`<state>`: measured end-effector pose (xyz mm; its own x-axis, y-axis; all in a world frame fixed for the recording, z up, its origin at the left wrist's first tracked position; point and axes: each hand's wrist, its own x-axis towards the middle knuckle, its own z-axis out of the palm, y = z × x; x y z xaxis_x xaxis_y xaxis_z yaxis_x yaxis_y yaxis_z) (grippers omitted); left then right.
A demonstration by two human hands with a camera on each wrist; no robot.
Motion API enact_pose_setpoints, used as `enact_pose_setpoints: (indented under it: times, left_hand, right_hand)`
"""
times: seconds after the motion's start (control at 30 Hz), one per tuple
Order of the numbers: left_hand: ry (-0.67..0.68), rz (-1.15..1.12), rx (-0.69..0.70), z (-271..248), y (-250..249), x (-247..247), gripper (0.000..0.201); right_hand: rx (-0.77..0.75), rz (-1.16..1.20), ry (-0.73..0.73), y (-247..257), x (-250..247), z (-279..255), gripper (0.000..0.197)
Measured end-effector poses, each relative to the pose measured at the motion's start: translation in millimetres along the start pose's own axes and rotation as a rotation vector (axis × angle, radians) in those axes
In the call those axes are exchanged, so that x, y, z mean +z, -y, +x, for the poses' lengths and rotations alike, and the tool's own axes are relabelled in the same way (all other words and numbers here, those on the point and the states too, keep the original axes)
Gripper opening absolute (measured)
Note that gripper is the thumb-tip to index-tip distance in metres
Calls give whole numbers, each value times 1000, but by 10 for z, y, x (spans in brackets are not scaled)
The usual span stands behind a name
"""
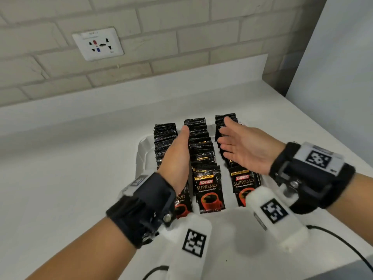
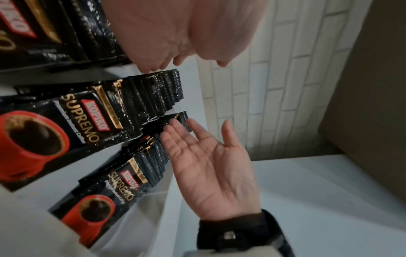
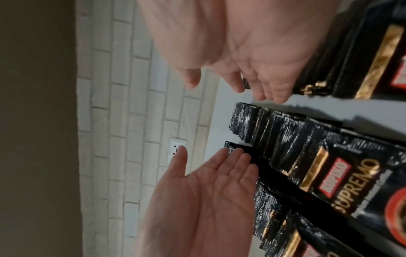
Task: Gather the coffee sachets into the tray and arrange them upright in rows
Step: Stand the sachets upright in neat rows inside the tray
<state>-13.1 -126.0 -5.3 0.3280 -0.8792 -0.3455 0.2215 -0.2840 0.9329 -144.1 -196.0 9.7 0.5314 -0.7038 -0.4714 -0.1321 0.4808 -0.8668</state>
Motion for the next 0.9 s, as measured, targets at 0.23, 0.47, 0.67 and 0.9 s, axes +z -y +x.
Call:
enact_pose_setpoints:
  times: [0.23, 0.47, 0.67, 0.9]
  left_hand:
    - [32, -74, -43, 220, 11, 77, 57]
    - [21, -107, -81, 314, 24, 108, 52]
    - [2, -133, -106, 432, 95, 89, 53]
    - [-3, -93, -127, 488, 149, 73, 66]
  right_hand:
    - [40, -37, -26, 2, 221, 254, 64]
    - [35, -36, -2, -41, 298, 516, 98]
    - [60, -54, -58, -35, 301, 636, 78]
    - [52, -29, -52, -80, 272, 734, 73]
